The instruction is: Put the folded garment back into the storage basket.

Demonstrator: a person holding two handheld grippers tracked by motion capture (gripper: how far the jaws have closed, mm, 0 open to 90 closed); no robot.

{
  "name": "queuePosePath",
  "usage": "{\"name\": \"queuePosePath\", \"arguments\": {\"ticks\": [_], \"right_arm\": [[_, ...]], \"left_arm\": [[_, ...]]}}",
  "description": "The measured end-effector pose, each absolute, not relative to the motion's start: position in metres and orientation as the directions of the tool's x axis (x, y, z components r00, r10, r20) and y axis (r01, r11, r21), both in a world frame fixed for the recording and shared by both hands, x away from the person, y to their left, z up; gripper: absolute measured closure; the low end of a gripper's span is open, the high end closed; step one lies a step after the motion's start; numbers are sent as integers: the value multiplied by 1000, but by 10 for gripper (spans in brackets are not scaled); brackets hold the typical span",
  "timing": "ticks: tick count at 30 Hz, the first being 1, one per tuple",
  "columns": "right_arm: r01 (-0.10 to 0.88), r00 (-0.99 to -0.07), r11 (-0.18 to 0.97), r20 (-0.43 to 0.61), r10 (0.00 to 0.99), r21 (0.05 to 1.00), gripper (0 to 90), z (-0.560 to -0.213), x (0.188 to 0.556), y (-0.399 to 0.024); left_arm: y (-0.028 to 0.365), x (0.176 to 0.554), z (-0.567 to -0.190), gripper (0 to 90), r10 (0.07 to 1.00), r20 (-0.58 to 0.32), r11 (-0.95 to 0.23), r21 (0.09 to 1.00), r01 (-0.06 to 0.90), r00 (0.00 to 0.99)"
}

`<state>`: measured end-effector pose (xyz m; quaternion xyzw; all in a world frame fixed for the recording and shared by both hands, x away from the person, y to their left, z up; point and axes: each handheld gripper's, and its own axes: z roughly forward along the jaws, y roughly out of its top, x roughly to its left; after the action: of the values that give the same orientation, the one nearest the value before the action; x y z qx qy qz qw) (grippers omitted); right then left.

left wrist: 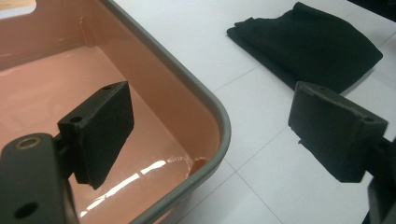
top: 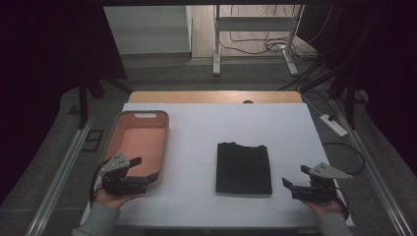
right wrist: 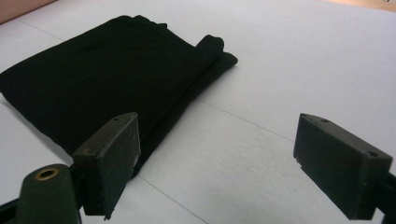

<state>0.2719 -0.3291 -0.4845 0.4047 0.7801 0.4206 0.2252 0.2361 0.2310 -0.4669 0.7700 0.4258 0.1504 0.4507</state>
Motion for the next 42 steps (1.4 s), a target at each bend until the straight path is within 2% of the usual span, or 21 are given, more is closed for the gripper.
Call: {"name": "queuePosePath", "arguments": {"ticks": [42], "right_arm": [[439, -580, 349, -35, 814, 828, 159, -488, 274, -326]], "left_arm": [[198, 253, -453, 156, 751, -135, -278, 823, 495, 646]]}}
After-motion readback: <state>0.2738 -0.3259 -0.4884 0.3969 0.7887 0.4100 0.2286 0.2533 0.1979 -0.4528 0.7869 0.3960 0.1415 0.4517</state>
